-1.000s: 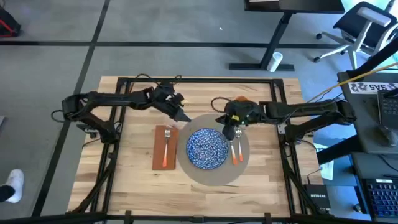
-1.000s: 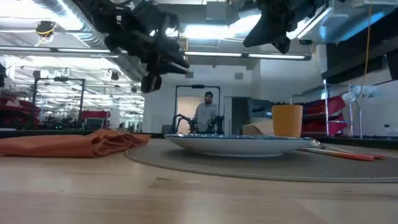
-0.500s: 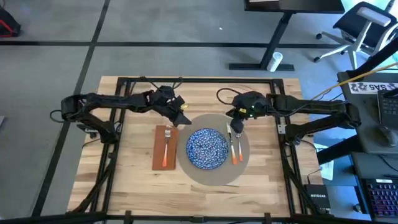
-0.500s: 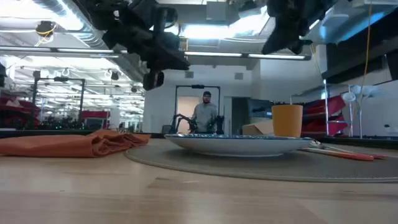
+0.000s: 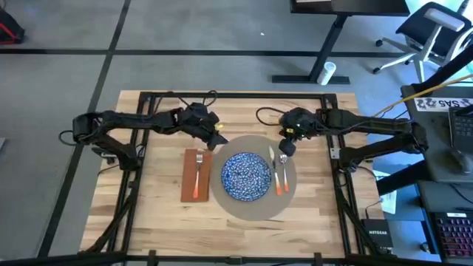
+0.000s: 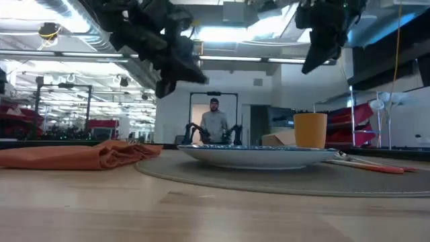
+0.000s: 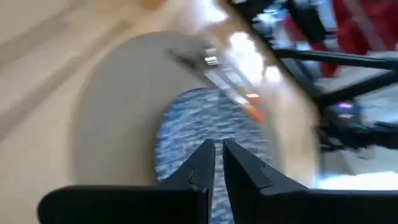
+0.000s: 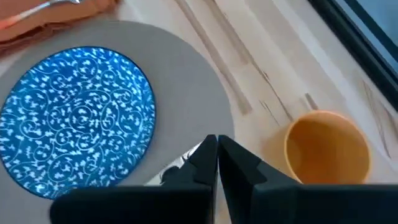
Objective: Set table place
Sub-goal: Adjust the gray mat, then adjust the blue plate on the gray mat
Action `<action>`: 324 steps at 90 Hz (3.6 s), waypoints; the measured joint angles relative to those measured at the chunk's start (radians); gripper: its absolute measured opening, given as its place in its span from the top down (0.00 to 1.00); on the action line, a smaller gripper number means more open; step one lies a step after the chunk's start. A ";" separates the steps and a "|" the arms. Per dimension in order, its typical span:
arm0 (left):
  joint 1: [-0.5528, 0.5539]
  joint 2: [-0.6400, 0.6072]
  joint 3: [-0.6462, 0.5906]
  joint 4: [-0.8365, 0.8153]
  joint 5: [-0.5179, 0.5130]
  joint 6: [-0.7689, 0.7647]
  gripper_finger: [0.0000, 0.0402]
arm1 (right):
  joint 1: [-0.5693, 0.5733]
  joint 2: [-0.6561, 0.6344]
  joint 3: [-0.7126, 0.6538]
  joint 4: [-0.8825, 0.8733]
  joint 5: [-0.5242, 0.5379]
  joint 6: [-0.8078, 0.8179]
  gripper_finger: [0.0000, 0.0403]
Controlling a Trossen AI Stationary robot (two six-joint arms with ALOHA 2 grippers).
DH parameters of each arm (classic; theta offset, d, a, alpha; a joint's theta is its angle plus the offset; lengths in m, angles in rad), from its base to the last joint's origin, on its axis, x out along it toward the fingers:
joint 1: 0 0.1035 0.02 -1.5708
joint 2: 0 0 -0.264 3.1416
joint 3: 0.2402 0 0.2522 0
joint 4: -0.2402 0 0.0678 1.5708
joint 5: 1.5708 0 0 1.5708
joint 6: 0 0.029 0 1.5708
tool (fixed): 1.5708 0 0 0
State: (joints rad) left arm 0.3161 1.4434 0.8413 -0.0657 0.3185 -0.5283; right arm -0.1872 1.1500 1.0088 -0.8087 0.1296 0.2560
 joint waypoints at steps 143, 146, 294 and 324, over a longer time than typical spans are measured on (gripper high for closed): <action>-0.134 0.301 0.022 -0.057 -0.315 0.177 1.00 | -0.003 0.000 -0.001 0.059 -0.009 0.009 1.00; -0.136 0.305 0.022 -0.053 -0.315 0.178 1.00 | -0.003 0.000 -0.001 0.058 -0.009 0.009 1.00; -0.089 0.257 0.081 -0.135 -0.325 0.208 1.00 | 0.097 0.413 -0.025 0.289 -0.333 -0.051 1.00; -0.094 0.317 0.082 -0.109 -0.327 0.196 1.00 | 0.135 0.499 -0.023 0.343 -0.333 -0.052 1.00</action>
State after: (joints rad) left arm 0.2219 1.7600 0.9230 -0.1750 -0.0082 -0.3326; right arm -0.0517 1.6487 0.9855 -0.4655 -0.2037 0.2043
